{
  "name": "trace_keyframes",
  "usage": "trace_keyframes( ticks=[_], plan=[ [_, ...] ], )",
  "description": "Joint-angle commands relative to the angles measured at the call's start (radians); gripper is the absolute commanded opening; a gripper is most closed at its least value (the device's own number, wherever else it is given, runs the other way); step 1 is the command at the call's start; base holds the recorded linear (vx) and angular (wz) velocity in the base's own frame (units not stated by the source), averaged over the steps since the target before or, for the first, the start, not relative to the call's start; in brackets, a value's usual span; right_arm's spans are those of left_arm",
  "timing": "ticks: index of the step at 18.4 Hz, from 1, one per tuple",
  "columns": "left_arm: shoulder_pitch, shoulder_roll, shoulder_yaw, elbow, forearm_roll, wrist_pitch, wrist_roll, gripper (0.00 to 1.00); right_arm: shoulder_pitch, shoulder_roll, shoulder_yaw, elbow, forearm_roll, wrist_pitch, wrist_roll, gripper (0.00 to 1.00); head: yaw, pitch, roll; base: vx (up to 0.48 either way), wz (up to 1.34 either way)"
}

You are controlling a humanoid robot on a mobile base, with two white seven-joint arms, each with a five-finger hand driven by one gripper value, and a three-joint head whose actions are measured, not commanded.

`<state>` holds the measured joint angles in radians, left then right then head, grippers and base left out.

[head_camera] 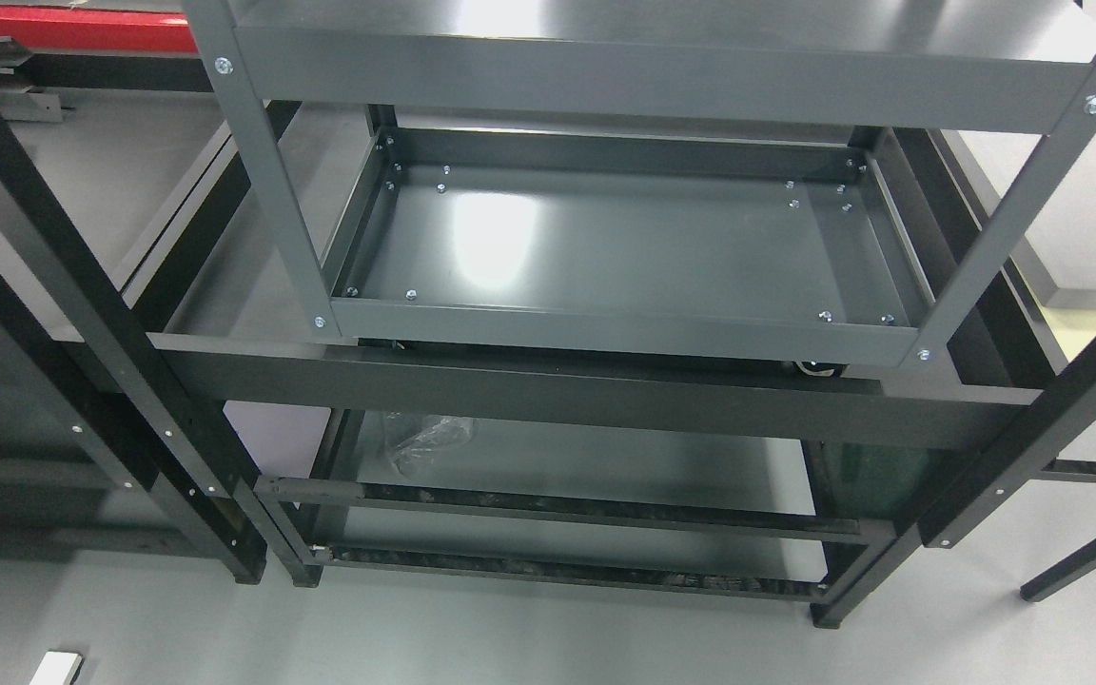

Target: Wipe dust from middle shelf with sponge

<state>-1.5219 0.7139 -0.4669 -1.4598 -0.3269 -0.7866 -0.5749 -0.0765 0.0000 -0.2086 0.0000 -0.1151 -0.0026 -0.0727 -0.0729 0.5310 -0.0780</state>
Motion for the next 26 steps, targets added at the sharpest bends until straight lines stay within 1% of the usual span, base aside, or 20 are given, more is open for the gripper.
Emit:
trace_keyframes(
  ticks=[1, 3, 4, 5, 8, 9, 12, 15, 17, 19, 22, 24, 26],
  plan=[
    [-0.242, -0.606, -0.082, 0.313, -0.223, 0.001, 0.009, 0.00, 0.000, -0.017, 0.000, -0.017, 0.000, 0.073, 0.001, 1.00, 0.0000, 0.000, 0.000, 0.000, 0.00],
    [-0.290, -0.696, -0.096, 0.401, -0.299, 0.001, 0.032, 0.00, 0.000, -0.017, 0.000, -0.017, 0.000, 0.073, 0.001, 1.00, 0.0000, 0.000, 0.000, 0.000, 0.00],
    [-0.314, -0.696, -0.131, 0.447, -0.343, 0.001, 0.053, 0.00, 0.000, -0.017, 0.000, -0.017, 0.000, 0.073, 0.001, 1.00, 0.0000, 0.000, 0.000, 0.000, 0.00],
    [-0.329, -0.696, -0.197, 0.491, -0.380, 0.001, 0.088, 0.00, 0.000, -0.017, 0.000, -0.017, 0.000, 0.073, 0.001, 1.00, 0.0000, 0.000, 0.000, 0.000, 0.00],
    [-0.339, -0.696, -0.453, 0.503, -0.380, 0.001, 0.269, 0.01, 0.000, -0.017, 0.000, -0.017, 0.000, 0.073, 0.001, 1.00, 0.0000, 0.000, 0.000, 0.000, 0.00],
    [-0.337, -0.696, -0.525, 0.503, -0.370, 0.001, 0.289, 0.00, 0.000, -0.017, 0.000, -0.017, 0.000, 0.073, 0.001, 1.00, 0.0000, 0.000, 0.000, 0.000, 0.00],
    [-0.327, -0.696, -0.671, 0.493, -0.342, 0.001, 0.325, 0.00, 0.000, -0.017, 0.000, -0.017, 0.000, 0.073, 0.001, 1.00, 0.0000, 0.000, 0.000, 0.000, 0.00],
    [-0.313, -0.696, -0.777, 0.452, -0.347, 0.001, 0.326, 0.00, 0.000, -0.017, 0.000, -0.017, 0.000, 0.073, 0.001, 1.00, 0.0000, 0.000, 0.000, 0.000, 0.00],
    [-0.311, -0.696, -0.814, 0.438, -0.360, 0.001, 0.319, 0.00, 0.000, -0.017, 0.000, -0.017, 0.000, 0.073, 0.001, 1.00, 0.0000, 0.000, 0.000, 0.000, 0.00],
    [-0.299, -0.696, -0.832, 0.434, -0.421, 0.001, 0.290, 0.01, 0.000, -0.017, 0.000, -0.017, 0.000, 0.073, 0.001, 1.00, 0.0000, 0.000, 0.000, 0.000, 0.00],
    [-0.273, -0.696, -0.761, 0.434, -0.498, 0.001, 0.224, 0.01, 0.000, -0.017, 0.000, -0.017, 0.000, 0.073, 0.001, 1.00, 0.0000, 0.000, 0.000, 0.000, 0.00],
    [-0.268, -0.696, -0.721, 0.432, -0.546, 0.001, 0.217, 0.01, 0.000, -0.017, 0.000, -0.017, 0.000, 0.073, 0.001, 1.00, 0.0000, 0.000, 0.000, 0.000, 0.00],
    [-0.250, -0.685, -0.701, 0.412, -0.555, 0.001, 0.207, 0.01, 0.000, -0.017, 0.000, -0.017, 0.000, 0.073, 0.001, 1.00, 0.0000, 0.000, 0.000, 0.000, 0.00]
  ],
)
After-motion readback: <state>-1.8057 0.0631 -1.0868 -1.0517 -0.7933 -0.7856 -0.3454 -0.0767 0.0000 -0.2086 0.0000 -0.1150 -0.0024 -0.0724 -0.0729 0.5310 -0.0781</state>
